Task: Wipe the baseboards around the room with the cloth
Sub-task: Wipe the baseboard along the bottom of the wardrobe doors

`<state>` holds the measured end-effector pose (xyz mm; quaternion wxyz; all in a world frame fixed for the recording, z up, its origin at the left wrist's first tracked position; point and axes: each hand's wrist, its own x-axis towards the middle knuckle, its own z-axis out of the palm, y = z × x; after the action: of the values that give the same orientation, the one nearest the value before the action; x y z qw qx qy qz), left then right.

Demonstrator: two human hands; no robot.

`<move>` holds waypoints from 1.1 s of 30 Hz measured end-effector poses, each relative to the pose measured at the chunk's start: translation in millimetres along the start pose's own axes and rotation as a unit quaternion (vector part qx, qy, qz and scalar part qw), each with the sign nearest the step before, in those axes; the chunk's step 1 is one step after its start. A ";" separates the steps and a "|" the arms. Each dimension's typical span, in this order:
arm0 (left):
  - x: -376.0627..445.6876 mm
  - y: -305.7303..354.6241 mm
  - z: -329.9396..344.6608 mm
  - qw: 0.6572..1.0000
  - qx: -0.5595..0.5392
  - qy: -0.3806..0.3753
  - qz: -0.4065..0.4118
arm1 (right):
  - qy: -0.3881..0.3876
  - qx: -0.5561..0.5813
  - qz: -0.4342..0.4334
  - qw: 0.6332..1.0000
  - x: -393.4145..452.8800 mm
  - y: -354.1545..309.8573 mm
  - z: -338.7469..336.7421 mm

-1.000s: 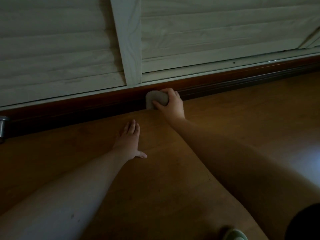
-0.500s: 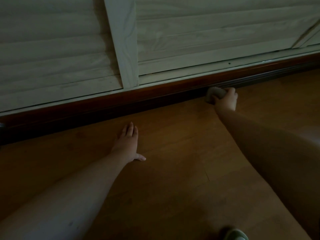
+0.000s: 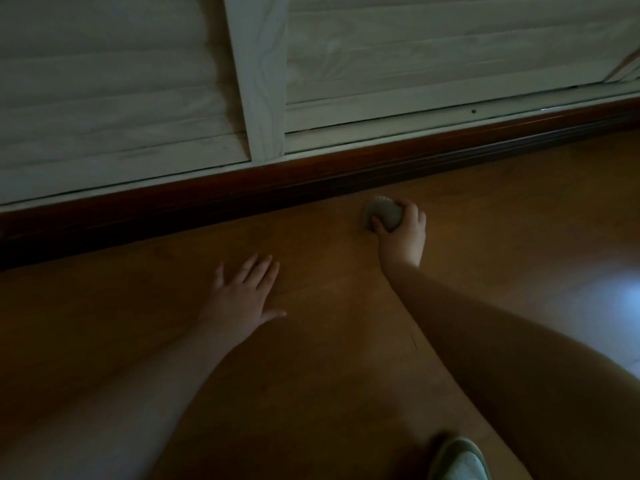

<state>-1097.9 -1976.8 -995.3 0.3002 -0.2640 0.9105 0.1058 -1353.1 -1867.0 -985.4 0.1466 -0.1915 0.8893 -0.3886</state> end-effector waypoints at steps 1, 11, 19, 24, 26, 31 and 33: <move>-3.7 1.9 -8.5 1.000 -0.020 0.014 -0.009 | 0.004 0.000 0.016 1.000 -11.1 -4.9 -1.3; -101.7 25.2 -109.3 0.997 -0.063 0.027 -0.026 | -0.022 -0.012 0.047 0.999 -94.8 -85.7 -103.7; -177.0 53.6 -176.1 0.996 -0.074 -0.025 -0.036 | -0.042 -0.023 0.036 0.998 -115.2 -141.3 -204.8; -245.0 90.0 -209.4 0.992 -0.076 -0.082 -0.066 | -0.081 -0.017 0.050 0.995 -121.8 -172.8 -268.3; -267.7 103.7 -229.0 0.989 -0.087 -0.087 -0.086 | -0.097 -0.024 0.045 0.994 -119.5 -187.2 -295.5; -292.8 138.8 -270.7 0.973 -0.161 -0.089 -0.139 | -0.122 -0.059 0.019 0.991 -111.9 -210.7 -343.6; -291.0 153.3 -277.9 0.968 -0.184 -0.083 -0.146 | -0.122 -0.059 0.016 0.991 -107.4 -211.6 -346.5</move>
<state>-1119.8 -1824.5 -593.2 0.3337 -0.4350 0.7987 0.2477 -1352.2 -1730.3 -588.3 0.2485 -0.2319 0.8890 -0.3069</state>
